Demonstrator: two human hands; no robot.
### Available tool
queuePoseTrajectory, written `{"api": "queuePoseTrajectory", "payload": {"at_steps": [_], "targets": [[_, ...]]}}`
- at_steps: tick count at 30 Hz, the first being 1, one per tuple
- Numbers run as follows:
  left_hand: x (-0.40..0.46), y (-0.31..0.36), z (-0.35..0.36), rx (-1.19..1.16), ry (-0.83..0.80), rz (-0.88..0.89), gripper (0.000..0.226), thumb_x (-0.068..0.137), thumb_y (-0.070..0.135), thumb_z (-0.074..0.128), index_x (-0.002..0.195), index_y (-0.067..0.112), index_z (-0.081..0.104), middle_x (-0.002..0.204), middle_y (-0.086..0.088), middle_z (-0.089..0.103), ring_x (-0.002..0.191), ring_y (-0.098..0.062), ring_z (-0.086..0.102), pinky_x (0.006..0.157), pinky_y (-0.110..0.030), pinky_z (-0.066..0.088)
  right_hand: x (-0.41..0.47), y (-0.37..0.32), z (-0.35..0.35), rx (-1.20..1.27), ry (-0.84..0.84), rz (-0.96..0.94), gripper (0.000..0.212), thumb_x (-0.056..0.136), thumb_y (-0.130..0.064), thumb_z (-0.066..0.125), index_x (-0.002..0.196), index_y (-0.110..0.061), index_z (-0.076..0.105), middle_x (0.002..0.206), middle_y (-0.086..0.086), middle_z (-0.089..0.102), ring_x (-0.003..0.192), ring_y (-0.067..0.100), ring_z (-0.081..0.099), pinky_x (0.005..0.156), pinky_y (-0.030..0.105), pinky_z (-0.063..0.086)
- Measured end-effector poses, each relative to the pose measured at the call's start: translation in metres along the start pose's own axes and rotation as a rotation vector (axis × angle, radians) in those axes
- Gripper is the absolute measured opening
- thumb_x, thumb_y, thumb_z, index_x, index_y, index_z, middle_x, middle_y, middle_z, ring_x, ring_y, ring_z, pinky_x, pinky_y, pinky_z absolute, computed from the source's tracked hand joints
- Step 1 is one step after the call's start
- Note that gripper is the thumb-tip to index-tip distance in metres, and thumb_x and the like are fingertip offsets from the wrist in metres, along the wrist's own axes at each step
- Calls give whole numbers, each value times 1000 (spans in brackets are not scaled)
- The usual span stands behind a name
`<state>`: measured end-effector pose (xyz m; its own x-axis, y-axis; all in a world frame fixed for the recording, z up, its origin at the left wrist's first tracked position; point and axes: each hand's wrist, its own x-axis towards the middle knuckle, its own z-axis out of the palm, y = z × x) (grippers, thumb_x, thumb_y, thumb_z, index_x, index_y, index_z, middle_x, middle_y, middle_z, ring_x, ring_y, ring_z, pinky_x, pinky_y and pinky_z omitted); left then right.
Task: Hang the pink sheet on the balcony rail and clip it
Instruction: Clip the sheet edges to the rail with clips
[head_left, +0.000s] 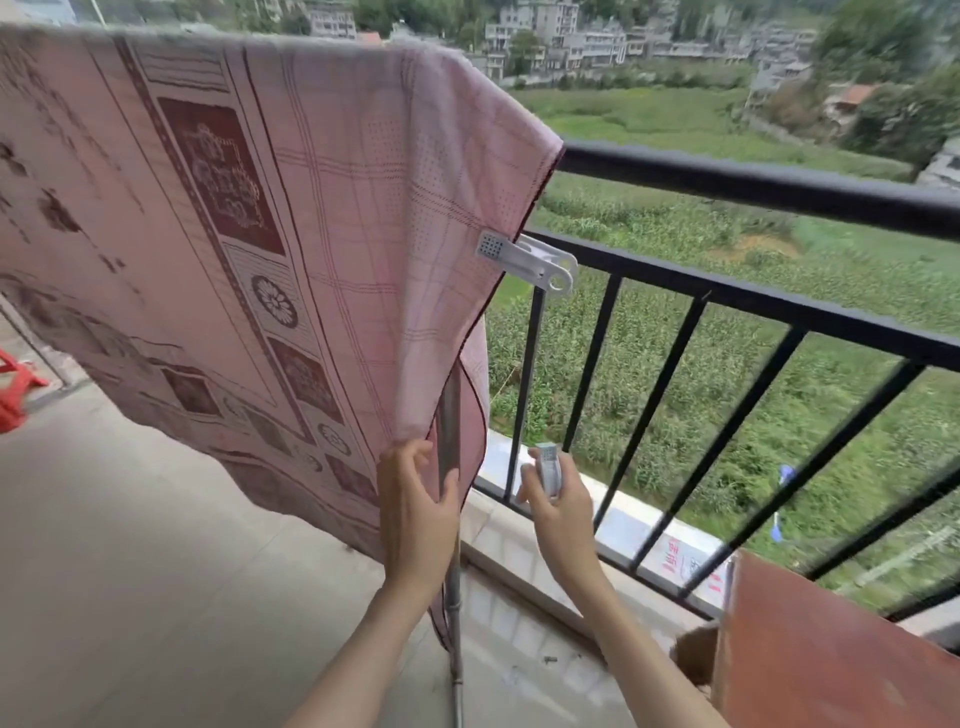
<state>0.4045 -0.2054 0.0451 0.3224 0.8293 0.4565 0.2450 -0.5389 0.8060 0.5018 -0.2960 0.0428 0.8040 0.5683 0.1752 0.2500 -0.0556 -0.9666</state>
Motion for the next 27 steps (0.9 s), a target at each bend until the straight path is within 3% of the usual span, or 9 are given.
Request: {"api": "queuePoseTrajectory", "payload": {"at_steps": [4, 6, 8, 12, 16, 18, 21, 25, 27], "targets": [[-13, -26, 1, 166, 14, -122, 48, 68, 8, 79, 103, 2, 47, 95, -4, 44, 92, -30, 48, 79, -28, 35, 0, 42, 23, -129, -112, 170, 13, 93, -12, 49, 81, -18, 48, 70, -1, 56, 60, 4, 49, 52, 15, 34], [-17, -42, 2, 201, -11, -192, 54, 67, 12, 80, 109, 2, 46, 103, -12, 48, 101, -32, 47, 87, -34, 38, 3, 55, 32, -145, -173, 225, 9, 91, -10, 47, 83, -15, 47, 79, 8, 58, 68, 19, 50, 55, 22, 35], [-20, -56, 4, 166, -40, -309, 56, 70, 13, 77, 114, 1, 44, 111, -16, 47, 108, -32, 46, 93, -40, 40, 8, 66, 38, -174, -219, 243, 5, 89, -9, 49, 89, -13, 48, 85, 6, 56, 77, 21, 50, 57, 25, 32], [-26, -84, 9, 208, -142, -408, 33, 81, 15, 66, 106, 1, 48, 103, -15, 53, 99, -36, 53, 84, -41, 45, 22, 78, 51, -71, -288, 294, 11, 81, -29, 65, 85, -26, 55, 79, -9, 53, 75, 9, 50, 69, 30, 42], [-34, -103, 16, 247, -203, -449, 11, 87, 13, 56, 87, 4, 51, 88, -11, 57, 86, -34, 58, 73, -39, 46, 31, 104, 55, 95, -365, 375, 21, 74, -41, 69, 74, -21, 63, 77, 2, 63, 76, 18, 59, 82, 45, 50], [-38, -109, 22, 221, -217, -479, 10, 89, 13, 54, 90, 4, 54, 93, -13, 61, 87, -33, 60, 75, -38, 47, 35, 110, 54, 133, -413, 401, 14, 79, -31, 68, 68, -24, 62, 70, -4, 60, 72, 13, 55, 75, 44, 49], [-42, -114, 30, 213, -251, -496, 12, 91, 14, 52, 95, 5, 57, 95, -12, 64, 90, -30, 59, 74, -31, 43, 40, 118, 55, 116, -482, 436, 26, 80, -22, 65, 57, -24, 52, 62, -7, 48, 63, 13, 43, 64, 33, 34], [-49, -112, 36, 202, -340, -520, 11, 89, 13, 53, 78, 10, 50, 71, -12, 60, 71, -29, 52, 64, -34, 35, 45, 125, 55, 51, -486, 439, 25, 82, -14, 58, 60, -20, 49, 64, 2, 48, 58, 14, 43, 55, 27, 35], [-52, -110, 38, 203, -371, -523, 17, 88, 11, 53, 73, 13, 44, 62, -7, 54, 61, -23, 46, 59, -32, 32, 52, 125, 52, 16, -352, 423, 12, 84, -14, 50, 73, -15, 48, 70, 6, 49, 60, 17, 43, 56, 30, 37]]}}
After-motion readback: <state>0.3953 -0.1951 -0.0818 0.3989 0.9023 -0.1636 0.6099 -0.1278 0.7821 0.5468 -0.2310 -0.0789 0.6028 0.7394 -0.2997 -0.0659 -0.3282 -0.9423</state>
